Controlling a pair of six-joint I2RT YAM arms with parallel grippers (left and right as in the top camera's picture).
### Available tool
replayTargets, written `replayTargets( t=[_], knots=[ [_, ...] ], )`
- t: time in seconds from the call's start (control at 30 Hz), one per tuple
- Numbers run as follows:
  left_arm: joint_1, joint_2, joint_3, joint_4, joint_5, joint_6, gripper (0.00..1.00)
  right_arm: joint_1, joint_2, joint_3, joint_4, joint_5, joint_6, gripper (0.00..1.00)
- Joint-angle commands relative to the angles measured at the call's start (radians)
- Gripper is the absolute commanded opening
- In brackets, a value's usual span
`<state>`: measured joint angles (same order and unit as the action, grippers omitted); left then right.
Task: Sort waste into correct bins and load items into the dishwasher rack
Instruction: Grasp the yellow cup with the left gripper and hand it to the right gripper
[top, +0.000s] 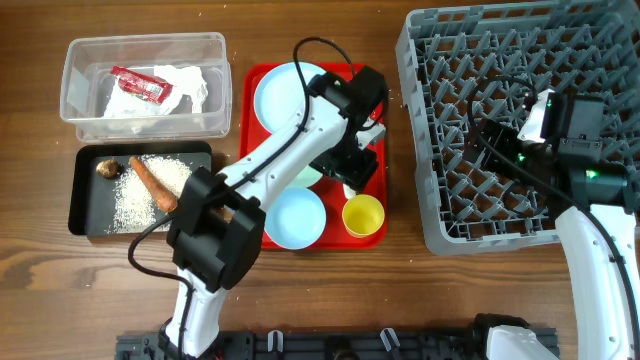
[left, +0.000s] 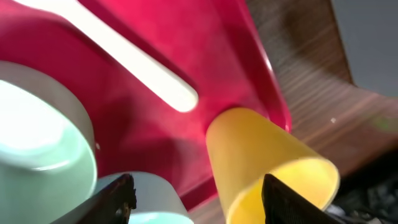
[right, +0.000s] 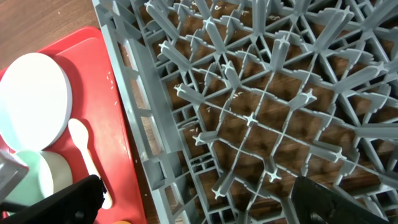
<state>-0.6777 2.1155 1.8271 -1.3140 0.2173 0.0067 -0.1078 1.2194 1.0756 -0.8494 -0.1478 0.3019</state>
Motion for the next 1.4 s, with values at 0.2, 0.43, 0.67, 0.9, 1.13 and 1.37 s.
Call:
replayTargets(
  t=[0.2, 0.43, 0.67, 0.9, 1.13, 1.37],
  knots=[
    [-0.016, -0.006, -0.042, -0.022, 0.085, 0.068, 0.67, -0.003, 0.028, 0.011, -0.001, 0.017, -0.010, 1.00],
    [-0.032, -0.005, -0.111, 0.085, 0.070, 0.064, 0.19, -0.003, 0.035, 0.011, -0.004, 0.018, -0.010, 1.00],
    [0.041, -0.058, -0.044, 0.013, 0.166, -0.057, 0.04, -0.003, 0.035, 0.011, 0.047, -0.103, 0.004, 1.00],
    [0.424, -0.179, 0.063, 0.203, 0.931, -0.066, 0.04, -0.003, 0.032, 0.011, 0.287, -0.695, -0.065, 0.99],
    [0.520, -0.178, 0.063, 0.383, 1.286, -0.068, 0.04, 0.117, 0.034, 0.011, 0.750, -0.954, 0.024, 0.95],
    [0.396, -0.178, 0.063, 0.417, 1.285, -0.068, 0.04, 0.235, 0.034, 0.011, 0.846, -0.854, 0.039, 0.95]
  ],
)
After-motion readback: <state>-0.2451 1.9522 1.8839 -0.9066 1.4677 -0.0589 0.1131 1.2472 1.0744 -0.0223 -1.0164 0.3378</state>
